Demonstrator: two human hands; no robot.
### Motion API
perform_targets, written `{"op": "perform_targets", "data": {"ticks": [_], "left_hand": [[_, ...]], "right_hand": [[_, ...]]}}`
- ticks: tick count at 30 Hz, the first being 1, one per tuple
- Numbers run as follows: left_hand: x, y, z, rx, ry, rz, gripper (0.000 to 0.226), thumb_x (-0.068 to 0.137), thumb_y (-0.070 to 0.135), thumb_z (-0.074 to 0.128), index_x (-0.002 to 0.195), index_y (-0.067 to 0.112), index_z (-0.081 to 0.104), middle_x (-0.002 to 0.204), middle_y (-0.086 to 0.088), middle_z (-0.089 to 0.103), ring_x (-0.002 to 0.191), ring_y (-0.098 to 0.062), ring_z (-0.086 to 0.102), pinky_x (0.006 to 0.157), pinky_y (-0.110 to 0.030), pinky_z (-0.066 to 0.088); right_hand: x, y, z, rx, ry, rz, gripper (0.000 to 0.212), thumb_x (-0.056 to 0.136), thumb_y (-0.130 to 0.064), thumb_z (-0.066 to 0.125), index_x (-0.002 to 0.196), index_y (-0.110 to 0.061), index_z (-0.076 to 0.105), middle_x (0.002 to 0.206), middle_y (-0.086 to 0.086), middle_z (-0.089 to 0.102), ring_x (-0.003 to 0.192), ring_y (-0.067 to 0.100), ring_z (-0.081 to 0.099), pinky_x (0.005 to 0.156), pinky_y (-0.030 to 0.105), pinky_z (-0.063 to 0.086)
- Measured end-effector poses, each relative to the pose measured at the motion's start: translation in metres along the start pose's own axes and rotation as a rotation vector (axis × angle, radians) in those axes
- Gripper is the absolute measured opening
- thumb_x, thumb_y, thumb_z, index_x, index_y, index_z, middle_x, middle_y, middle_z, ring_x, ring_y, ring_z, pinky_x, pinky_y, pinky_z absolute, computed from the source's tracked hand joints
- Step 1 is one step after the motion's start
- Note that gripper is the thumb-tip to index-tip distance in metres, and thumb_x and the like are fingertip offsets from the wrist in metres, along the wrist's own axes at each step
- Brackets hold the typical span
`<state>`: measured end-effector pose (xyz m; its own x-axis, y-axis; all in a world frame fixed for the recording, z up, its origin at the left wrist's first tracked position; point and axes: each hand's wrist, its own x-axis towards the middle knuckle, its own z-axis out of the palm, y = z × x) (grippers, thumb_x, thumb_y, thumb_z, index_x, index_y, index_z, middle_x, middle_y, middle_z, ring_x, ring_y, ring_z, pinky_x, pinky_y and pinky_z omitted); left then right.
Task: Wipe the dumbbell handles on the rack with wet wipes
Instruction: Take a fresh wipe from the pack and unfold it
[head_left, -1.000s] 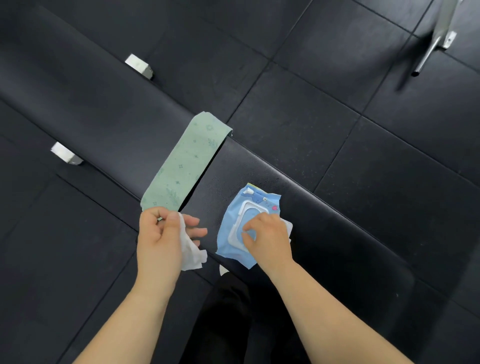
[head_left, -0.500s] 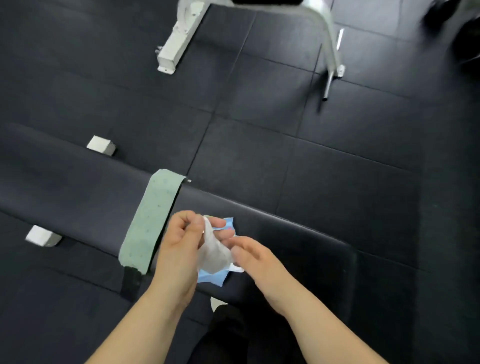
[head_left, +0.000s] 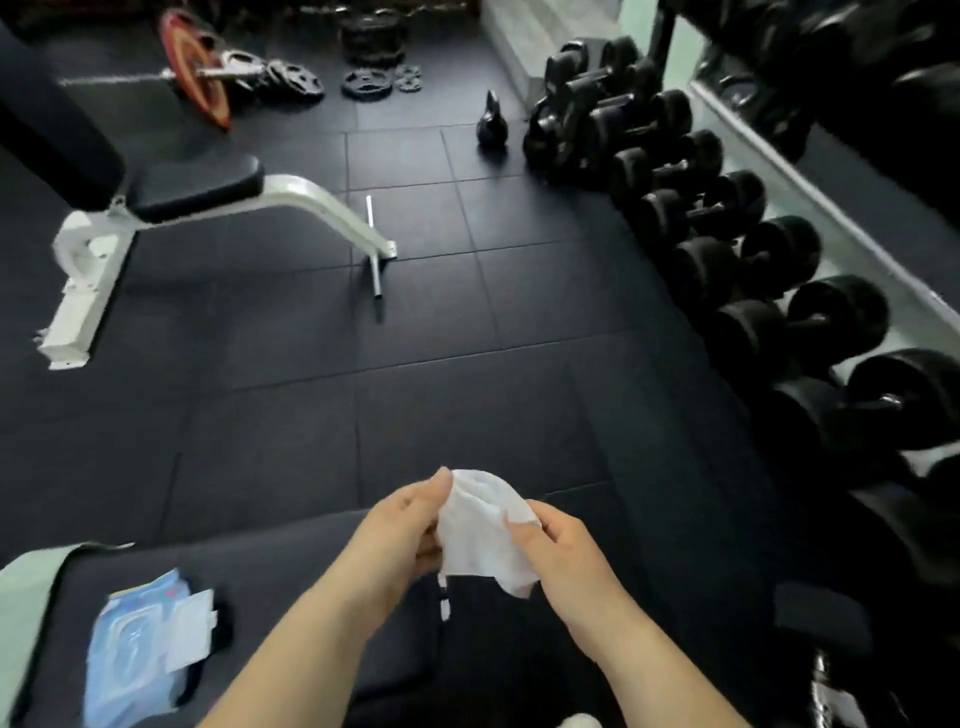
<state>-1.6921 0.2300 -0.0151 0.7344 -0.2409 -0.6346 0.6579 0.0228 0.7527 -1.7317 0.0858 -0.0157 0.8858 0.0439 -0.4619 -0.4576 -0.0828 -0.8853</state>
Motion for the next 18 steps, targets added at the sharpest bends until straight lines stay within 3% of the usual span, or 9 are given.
{"op": "perform_targets", "data": {"ticks": [2,7,9,14,18], "left_hand": [[0.004,-0.004,0.055,0.010,-0.079,-0.018,0.029,0.091,0.028,0.048,0.095,0.006,0.066,0.088,-0.008,0.073,0.083,-0.020,0.069,0.072,-0.029,0.052],[0.012,0.006,0.150,-0.012,-0.149,0.046,0.017,0.087,0.014,0.053,0.089,0.006,0.067,0.082,-0.007,0.073,0.073,-0.017,0.069,0.060,-0.022,0.055],[0.013,0.013,0.174,0.014,-0.185,0.065,0.016,0.085,0.015,0.054,0.085,0.007,0.068,0.078,-0.007,0.072,0.069,-0.017,0.069,0.056,-0.022,0.053],[0.029,0.020,0.218,0.138,-0.195,0.079,0.020,0.089,0.016,0.052,0.079,0.010,0.068,0.066,0.000,0.070,0.057,-0.009,0.065,0.049,-0.019,0.048],[0.053,0.022,0.239,0.216,-0.161,0.041,0.019,0.089,0.015,0.054,0.077,0.012,0.069,0.066,-0.002,0.068,0.056,-0.012,0.062,0.053,-0.025,0.049]], "right_hand": [[-0.015,0.005,-0.053,0.021,0.073,0.003,0.022,0.094,-0.020,0.043,0.088,-0.018,0.064,0.081,-0.004,0.062,0.071,0.004,0.056,0.058,0.009,0.043],[-0.044,0.011,-0.151,0.127,0.239,0.012,0.025,0.095,-0.022,0.041,0.085,-0.027,0.063,0.086,-0.006,0.067,0.081,0.006,0.062,0.064,0.015,0.049],[-0.047,0.013,-0.175,0.178,0.265,0.025,0.024,0.095,-0.022,0.040,0.091,-0.021,0.064,0.090,-0.002,0.069,0.083,0.009,0.064,0.063,0.016,0.051],[-0.039,0.016,-0.219,0.335,0.322,0.083,0.025,0.094,-0.024,0.043,0.094,-0.011,0.064,0.102,0.015,0.067,0.097,0.027,0.064,0.087,0.041,0.050],[-0.028,0.019,-0.249,0.404,0.266,0.090,0.025,0.093,-0.027,0.045,0.104,-0.014,0.063,0.103,0.006,0.069,0.099,0.019,0.064,0.092,0.036,0.049]]}}
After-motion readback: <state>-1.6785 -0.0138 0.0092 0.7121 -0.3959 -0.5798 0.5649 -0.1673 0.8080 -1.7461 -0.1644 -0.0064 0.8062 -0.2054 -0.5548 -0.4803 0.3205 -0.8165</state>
